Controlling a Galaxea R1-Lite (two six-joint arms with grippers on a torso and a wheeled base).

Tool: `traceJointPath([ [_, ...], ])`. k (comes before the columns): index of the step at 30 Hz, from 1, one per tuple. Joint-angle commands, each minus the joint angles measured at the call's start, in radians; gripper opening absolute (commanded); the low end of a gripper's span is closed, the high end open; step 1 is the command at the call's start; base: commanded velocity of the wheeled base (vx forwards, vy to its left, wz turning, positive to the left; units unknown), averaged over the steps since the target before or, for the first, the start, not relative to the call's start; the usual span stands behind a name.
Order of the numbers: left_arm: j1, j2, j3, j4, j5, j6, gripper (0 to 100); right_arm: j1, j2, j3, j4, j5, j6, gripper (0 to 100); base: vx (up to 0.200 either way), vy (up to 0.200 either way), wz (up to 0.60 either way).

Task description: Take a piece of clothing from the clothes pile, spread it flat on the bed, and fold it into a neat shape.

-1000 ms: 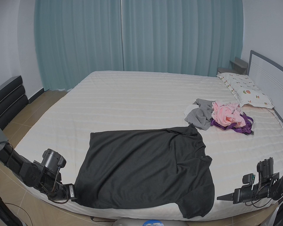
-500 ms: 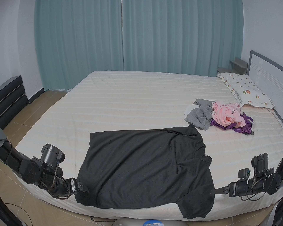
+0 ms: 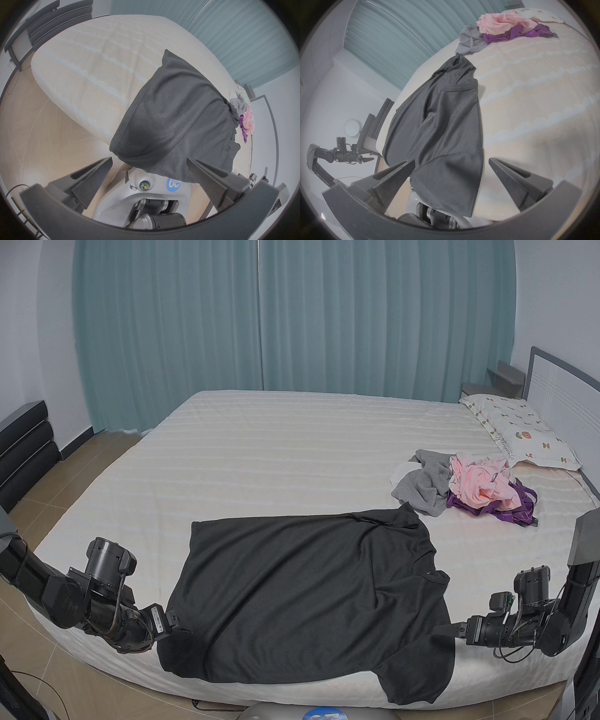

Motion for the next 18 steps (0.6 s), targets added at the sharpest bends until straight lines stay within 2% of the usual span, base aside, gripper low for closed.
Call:
traceJointPath([
  [1, 0.001, 0.018, -0.003, -0.003, 0.002, -0.002, 100, 0.02, 0.101, 0.012, -0.032, -0.021, 0.013, 100, 0.0, 0.0, 0.0],
  [3, 0.001, 0.018, -0.003, -0.003, 0.002, -0.002, 100, 0.027, 0.152, 0.031, -0.107, -0.046, 0.014, 100, 0.0, 0.0, 0.0],
  [4, 0.001, 0.018, -0.003, -0.003, 0.002, -0.002, 100, 0.027, 0.152, 0.031, -0.11, -0.047, 0.014, 0, 0.0, 0.0, 0.0],
  [11, 0.001, 0.023, -0.002, -0.003, 0.003, -0.002, 100, 0.008, 0.112, 0.108, -0.179, -0.072, 0.044, 0, 0.0, 0.0, 0.0],
  [18, -0.001, 0.021, 0.006, -0.003, 0.005, 0.0, 100, -0.002, 0.084, 0.14, -0.166, -0.075, 0.037, 0, 0.0, 0.0, 0.0],
])
